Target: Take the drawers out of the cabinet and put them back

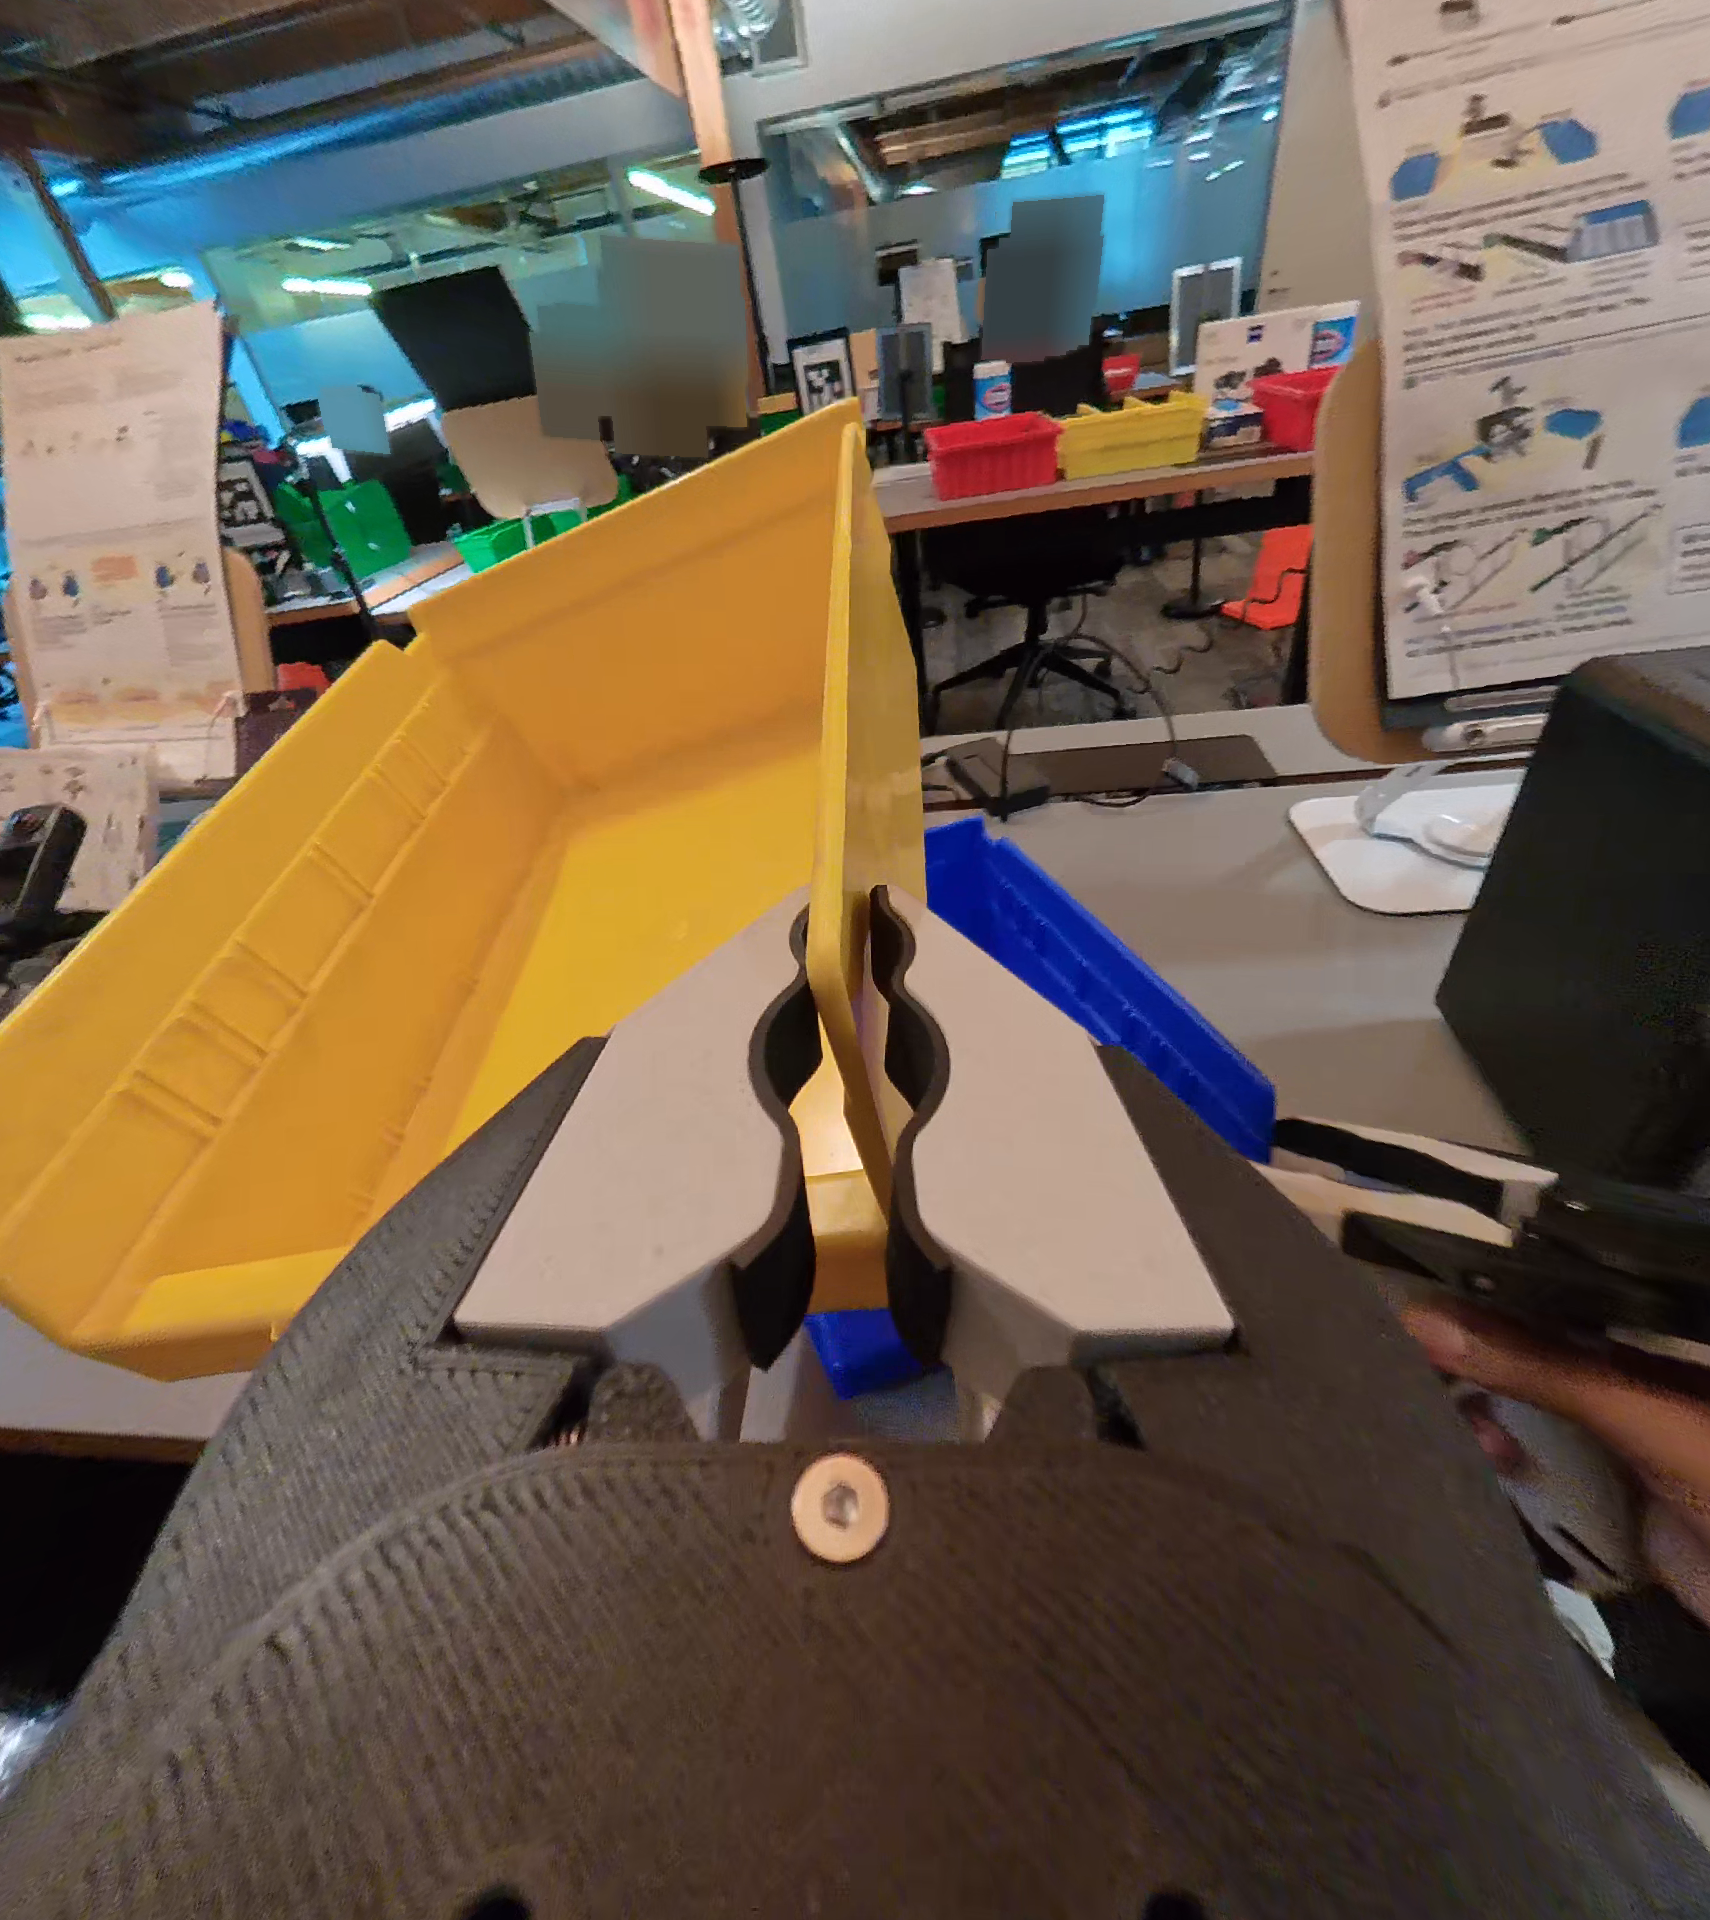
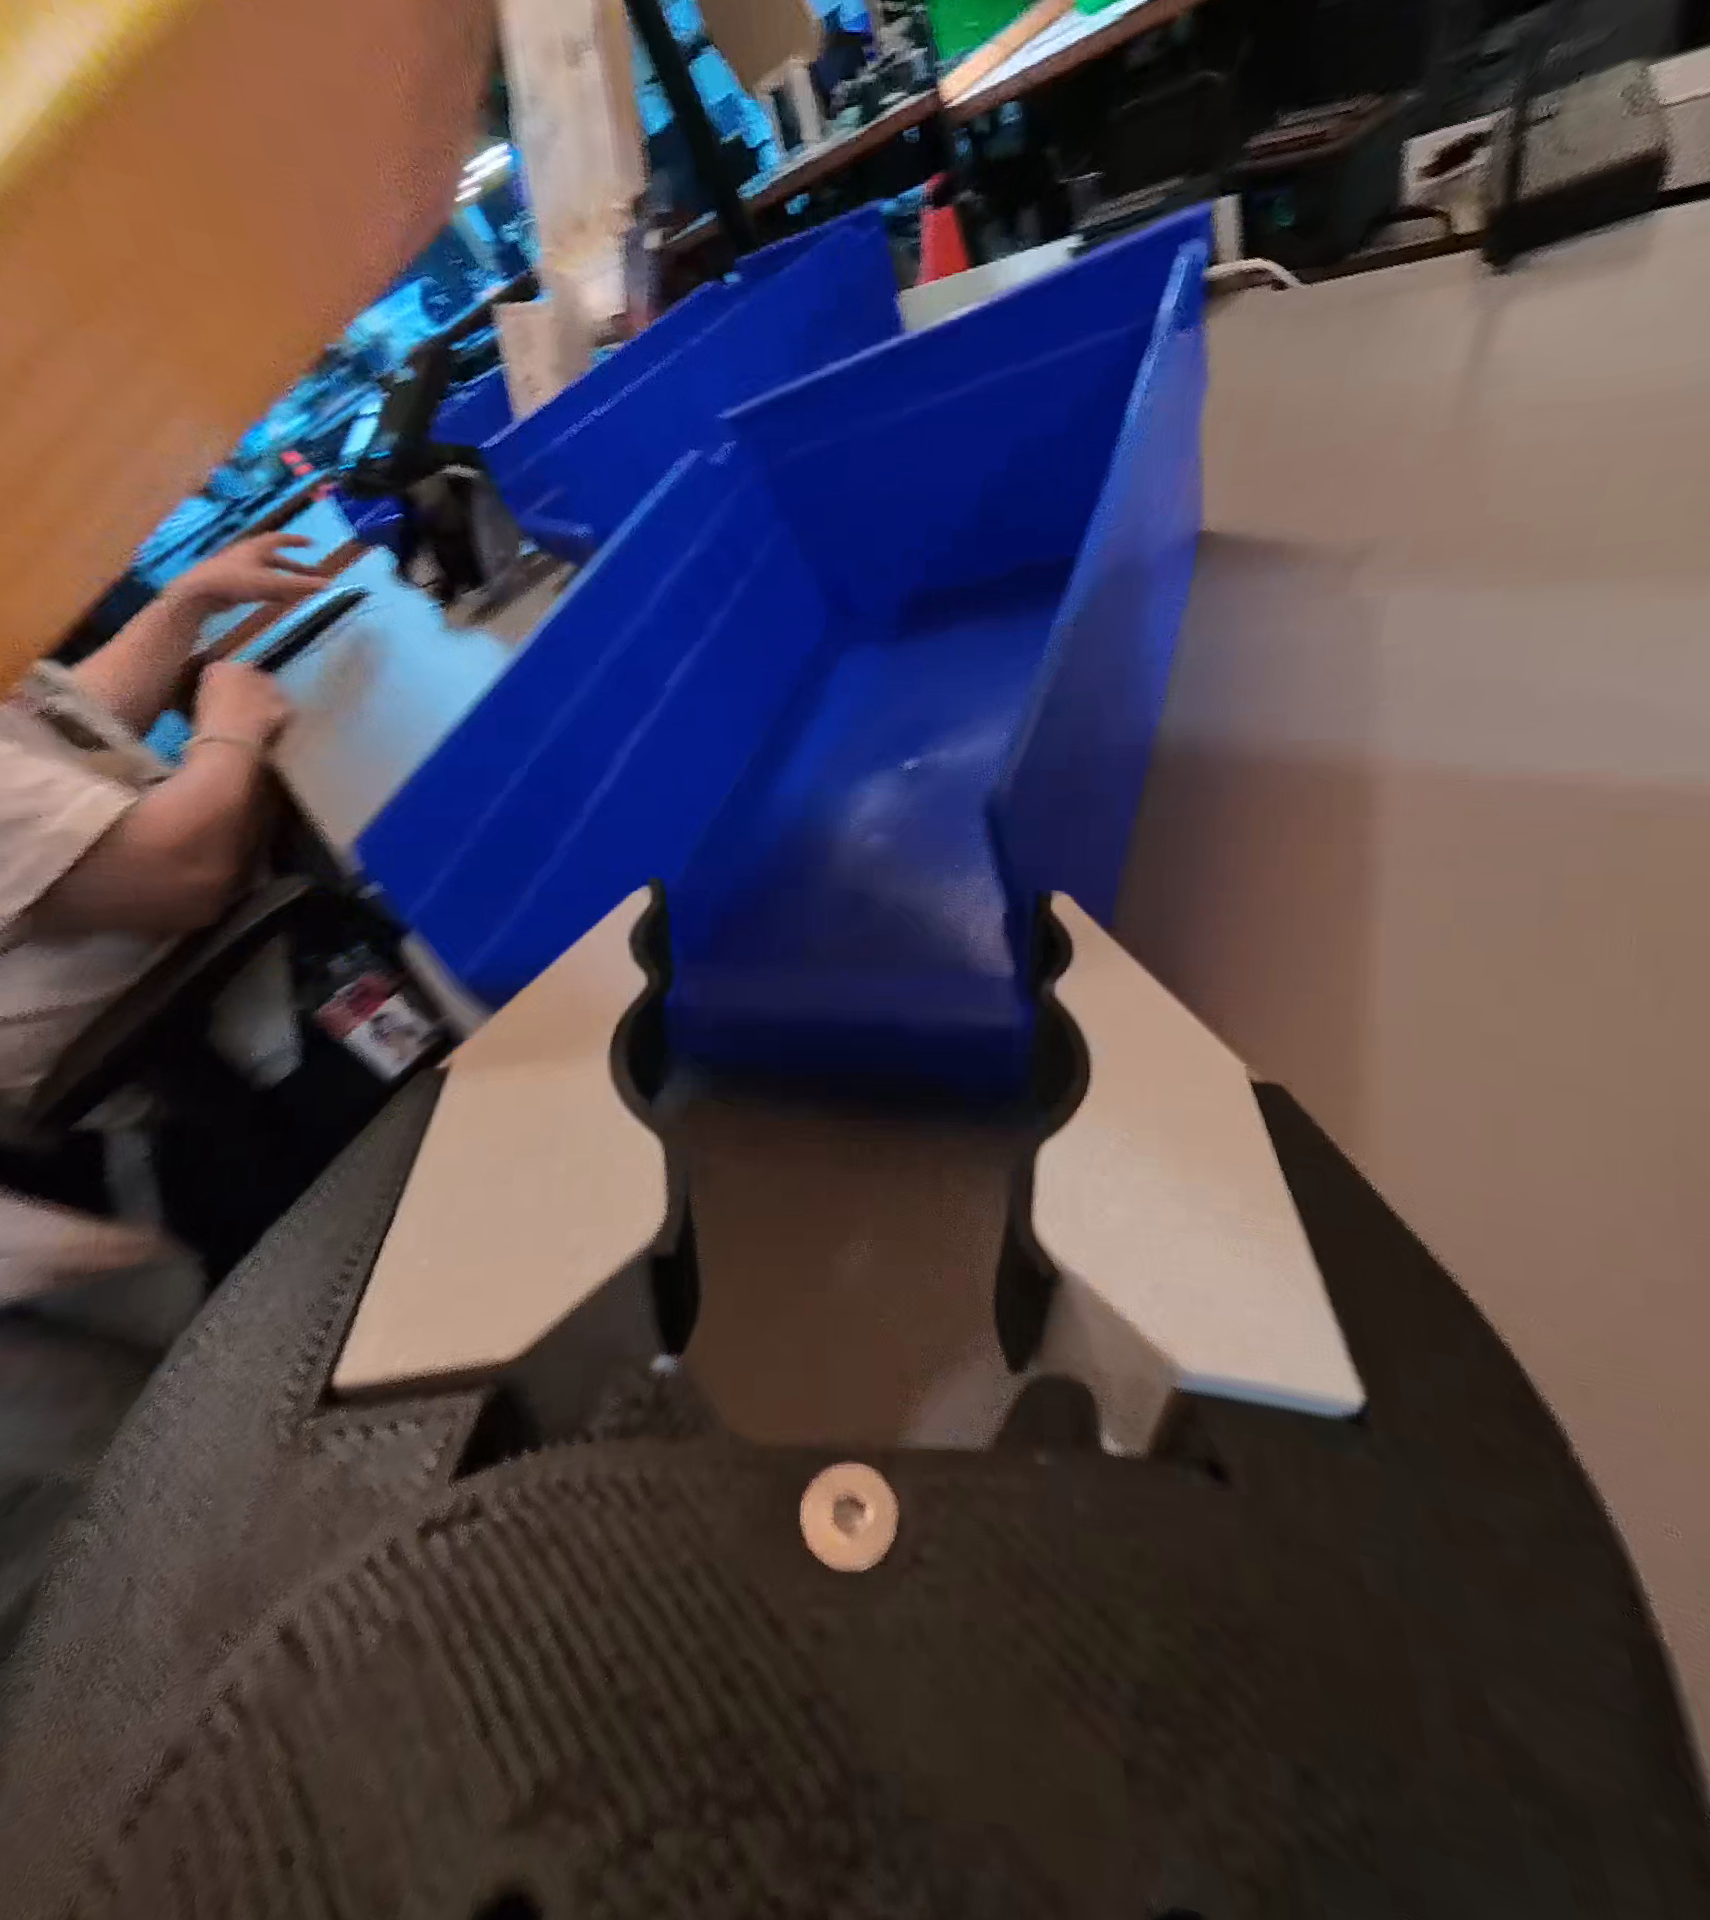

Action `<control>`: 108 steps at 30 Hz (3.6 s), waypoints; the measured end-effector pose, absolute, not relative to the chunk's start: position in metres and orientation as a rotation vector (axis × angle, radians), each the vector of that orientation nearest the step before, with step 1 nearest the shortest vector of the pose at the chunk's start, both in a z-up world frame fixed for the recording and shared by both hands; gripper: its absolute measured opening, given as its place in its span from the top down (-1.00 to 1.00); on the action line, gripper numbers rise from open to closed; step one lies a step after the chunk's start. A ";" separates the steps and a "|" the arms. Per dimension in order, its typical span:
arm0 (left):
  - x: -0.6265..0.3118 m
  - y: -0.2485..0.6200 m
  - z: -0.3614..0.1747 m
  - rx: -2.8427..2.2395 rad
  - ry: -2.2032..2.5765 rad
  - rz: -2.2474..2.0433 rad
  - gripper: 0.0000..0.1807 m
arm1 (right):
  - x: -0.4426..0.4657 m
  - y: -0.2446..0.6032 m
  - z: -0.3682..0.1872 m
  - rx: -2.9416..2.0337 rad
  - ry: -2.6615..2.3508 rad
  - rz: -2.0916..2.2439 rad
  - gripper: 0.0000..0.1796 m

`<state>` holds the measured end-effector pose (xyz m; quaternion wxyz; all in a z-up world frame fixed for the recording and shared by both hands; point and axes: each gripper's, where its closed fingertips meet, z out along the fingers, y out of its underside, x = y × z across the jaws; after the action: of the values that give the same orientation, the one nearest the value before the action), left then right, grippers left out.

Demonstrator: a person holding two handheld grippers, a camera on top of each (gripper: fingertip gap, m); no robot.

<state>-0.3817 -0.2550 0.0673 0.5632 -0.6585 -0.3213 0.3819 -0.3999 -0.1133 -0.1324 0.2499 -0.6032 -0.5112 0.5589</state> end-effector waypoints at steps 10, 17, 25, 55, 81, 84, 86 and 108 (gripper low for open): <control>-0.267 -0.162 0.138 -1.477 -0.397 0.780 1.00 | -0.220 -0.056 0.047 -1.070 -1.390 1.574 0.28; -0.147 -0.010 0.178 -1.401 -0.037 0.379 1.00 | -0.107 0.144 0.070 -1.162 -0.995 1.181 0.31; -0.008 0.187 0.152 -1.470 0.249 -0.042 1.00 | 0.049 0.379 -0.058 -1.709 -0.481 0.964 0.34; 0.008 0.356 -0.125 -1.809 0.343 0.208 0.96 | 0.122 0.359 -0.140 -1.879 -0.516 0.649 0.39; -0.228 0.085 -0.039 -1.589 -0.234 0.618 0.76 | 0.001 0.342 -0.144 -1.717 -0.846 0.508 0.62; -0.287 0.032 -0.048 -1.599 -0.385 0.801 0.56 | 0.014 0.361 -0.145 -1.758 -0.816 0.560 0.72; -0.315 -0.002 -0.059 -1.608 -0.468 0.891 0.52 | 0.026 0.381 -0.146 -1.759 -0.831 0.539 0.79; -0.412 -0.125 -0.160 -1.887 -0.894 0.859 0.87 | 0.074 0.515 -0.154 -1.779 -0.631 0.762 0.97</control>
<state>-0.4123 -0.1246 -0.1600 0.4275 -0.7556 -0.3578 0.3440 0.0739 0.5154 -0.1544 0.5252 -0.7437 -0.2639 0.3186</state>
